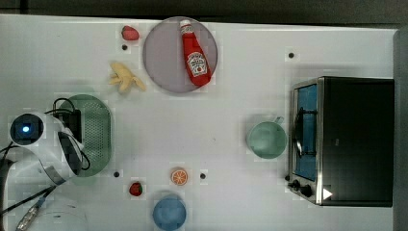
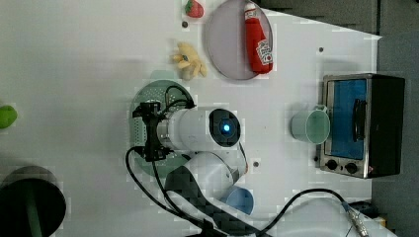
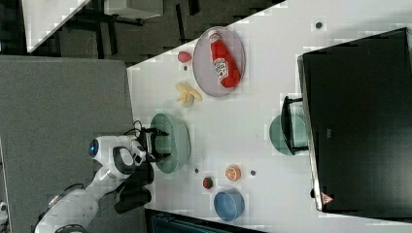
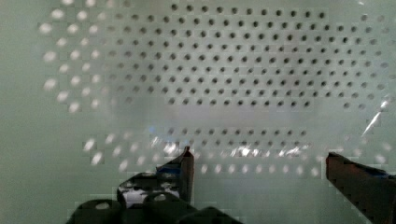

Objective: Drag strainer right to left.

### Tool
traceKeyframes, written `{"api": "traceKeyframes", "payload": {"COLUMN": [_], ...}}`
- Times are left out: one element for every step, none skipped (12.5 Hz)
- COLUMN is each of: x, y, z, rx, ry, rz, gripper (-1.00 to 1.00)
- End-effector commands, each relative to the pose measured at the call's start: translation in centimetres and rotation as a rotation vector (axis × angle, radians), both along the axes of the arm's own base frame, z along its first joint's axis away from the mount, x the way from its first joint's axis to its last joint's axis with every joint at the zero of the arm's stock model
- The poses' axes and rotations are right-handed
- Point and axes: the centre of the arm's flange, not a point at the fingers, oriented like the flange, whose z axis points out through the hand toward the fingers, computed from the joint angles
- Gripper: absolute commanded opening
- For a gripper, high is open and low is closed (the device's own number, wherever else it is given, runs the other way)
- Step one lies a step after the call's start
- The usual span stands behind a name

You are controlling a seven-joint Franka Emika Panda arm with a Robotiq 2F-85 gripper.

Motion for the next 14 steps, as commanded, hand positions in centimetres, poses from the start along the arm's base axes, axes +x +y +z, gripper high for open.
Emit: {"api": "traceKeyframes", "payload": {"x": [2.5, 3.5, 4.7, 6.0, 7.3, 8.5, 9.6, 10.3, 10.8, 11.0, 10.8, 10.3, 9.5, 8.6], "y": [-1.2, -2.5, -4.3, -6.3, -8.5, -11.2, -14.5, -18.2, -22.2, -26.3, -30.7, -35.3, -39.7, -43.7], "z": [3.7, 5.6, 8.0, 10.8, 14.0, 17.4, 20.8, 24.1, 27.1, 30.0, 32.4, 34.4, 36.1, 37.5], "rx": [-0.011, -0.032, -0.046, -0.056, -0.063, -0.069, -0.073, -0.078, -0.082, -0.081, -0.078, -0.080, -0.086, -0.096], "ry": [-0.060, -0.096, -0.116, -0.130, -0.149, -0.164, -0.178, -0.182, -0.190, -0.198, -0.200, -0.191, -0.182, -0.178], "rz": [0.026, 0.111, 0.162, 0.196, 0.235, 0.283, 0.329, 0.383, 0.426, 0.453, 0.468, 0.486, 0.518, 0.557], "gripper": [1.00, 1.00, 1.00, 1.00, 1.00, 1.00, 1.00, 1.00, 1.00, 1.00, 1.00, 1.00, 1.00, 1.00]}}
